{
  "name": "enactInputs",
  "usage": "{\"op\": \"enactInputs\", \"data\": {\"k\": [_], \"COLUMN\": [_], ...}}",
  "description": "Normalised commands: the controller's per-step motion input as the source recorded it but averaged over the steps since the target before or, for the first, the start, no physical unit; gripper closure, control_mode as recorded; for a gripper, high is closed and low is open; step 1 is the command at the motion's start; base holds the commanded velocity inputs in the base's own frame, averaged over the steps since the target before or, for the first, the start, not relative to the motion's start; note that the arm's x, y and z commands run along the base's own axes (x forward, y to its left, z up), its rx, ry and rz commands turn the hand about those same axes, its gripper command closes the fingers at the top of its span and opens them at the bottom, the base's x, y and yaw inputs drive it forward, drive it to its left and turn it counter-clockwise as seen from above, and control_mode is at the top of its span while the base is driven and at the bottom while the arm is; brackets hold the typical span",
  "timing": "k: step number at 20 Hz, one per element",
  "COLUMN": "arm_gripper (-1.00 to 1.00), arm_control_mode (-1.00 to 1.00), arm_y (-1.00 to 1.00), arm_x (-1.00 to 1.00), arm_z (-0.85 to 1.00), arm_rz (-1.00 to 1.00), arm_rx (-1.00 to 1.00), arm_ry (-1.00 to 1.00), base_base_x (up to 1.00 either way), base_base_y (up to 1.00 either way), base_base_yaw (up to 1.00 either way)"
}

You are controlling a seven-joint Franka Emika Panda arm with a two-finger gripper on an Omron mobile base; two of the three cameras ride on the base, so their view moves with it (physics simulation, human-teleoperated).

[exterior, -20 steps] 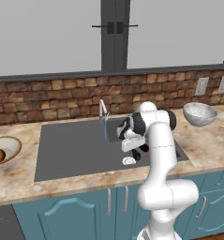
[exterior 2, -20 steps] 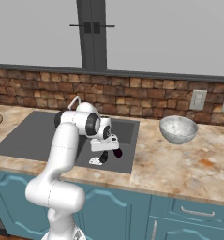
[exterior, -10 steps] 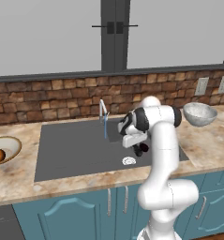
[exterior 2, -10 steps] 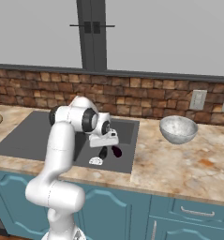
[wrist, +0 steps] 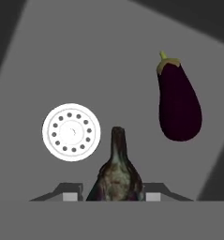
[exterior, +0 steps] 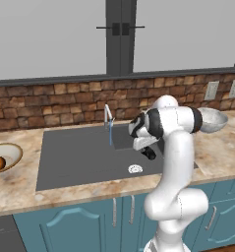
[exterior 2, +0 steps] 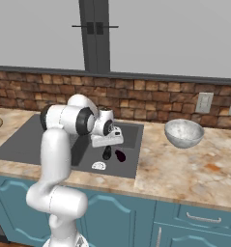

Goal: Pick the eggplants from the sink and place them in one bowl. Place the orange in the other bowl. Then turn off the sink faucet.

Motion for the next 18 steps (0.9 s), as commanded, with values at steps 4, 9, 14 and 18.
{"op": "enactInputs", "data": {"k": [4,9,14,18], "arm_gripper": [1.00,1.00,1.00,1.00], "arm_control_mode": [-1.00,-1.00,-1.00,-1.00], "arm_y": [-0.16,-0.20,-0.20,-0.20], "arm_x": [-0.40,-0.37,-0.31,-0.30], "arm_z": [0.70,0.72,0.76,0.72], "arm_rz": [0.00,0.00,0.00,0.00], "arm_rx": [0.00,0.00,0.00,0.00], "arm_ry": [-0.14,-0.13,-0.14,-0.15], "base_base_x": [0.00,0.00,0.00,0.00], "base_base_y": [0.00,0.00,0.00,0.00], "base_base_yaw": [0.00,0.00,0.00,0.00]}}
